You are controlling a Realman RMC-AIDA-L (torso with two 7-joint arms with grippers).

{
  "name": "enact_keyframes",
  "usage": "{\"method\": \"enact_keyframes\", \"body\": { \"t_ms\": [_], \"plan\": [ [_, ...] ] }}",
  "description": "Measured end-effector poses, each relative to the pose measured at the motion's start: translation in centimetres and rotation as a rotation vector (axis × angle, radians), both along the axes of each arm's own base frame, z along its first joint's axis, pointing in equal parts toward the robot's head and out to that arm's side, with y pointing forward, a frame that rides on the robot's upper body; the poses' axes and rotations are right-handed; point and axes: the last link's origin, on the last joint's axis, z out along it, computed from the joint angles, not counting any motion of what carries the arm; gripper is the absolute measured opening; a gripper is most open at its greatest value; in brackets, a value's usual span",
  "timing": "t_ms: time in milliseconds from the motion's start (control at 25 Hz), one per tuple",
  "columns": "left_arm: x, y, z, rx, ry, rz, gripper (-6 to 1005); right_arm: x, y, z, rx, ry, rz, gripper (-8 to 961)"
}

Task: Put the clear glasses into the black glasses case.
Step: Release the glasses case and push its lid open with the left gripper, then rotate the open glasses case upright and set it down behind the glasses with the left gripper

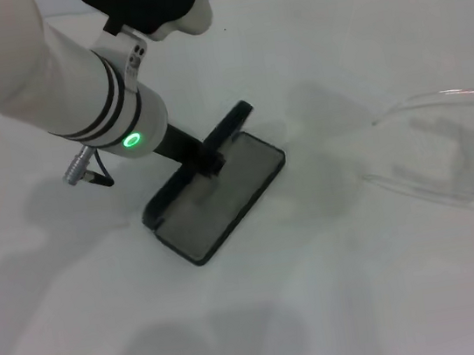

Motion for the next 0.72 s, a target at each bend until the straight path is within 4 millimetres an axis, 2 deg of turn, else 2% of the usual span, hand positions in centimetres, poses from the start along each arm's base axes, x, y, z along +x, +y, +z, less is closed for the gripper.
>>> {"method": "enact_keyframes", "body": {
  "t_ms": [80, 320, 440, 640, 720],
  "plan": [
    [0.0, 0.0, 0.0, -0.005, 0.005, -0.007, 460, 0.0, 0.0, 0.0, 0.0, 0.0, 0.0, 844],
    [0.2, -0.1, 0.1, -0.008, 0.016, -0.034, 314, 0.2, -0.1, 0.0, 0.0, 0.007, -0.008, 844],
    [1.2, -0.6, 0.3, -0.013, 0.03, -0.117, 298, 0.4, -0.3, 0.2, 0.012, 0.021, -0.018, 844],
    [2.7, -1.8, 0.6, -0.03, 0.069, -0.284, 202, 0.6, -0.7, 0.7, 0.037, 0.045, -0.022, 844],
    [3.1, -2.1, 0.7, -0.039, 0.074, -0.337, 206, 0.8, -0.8, 0.8, 0.045, 0.053, -0.027, 844]
  ]
}}
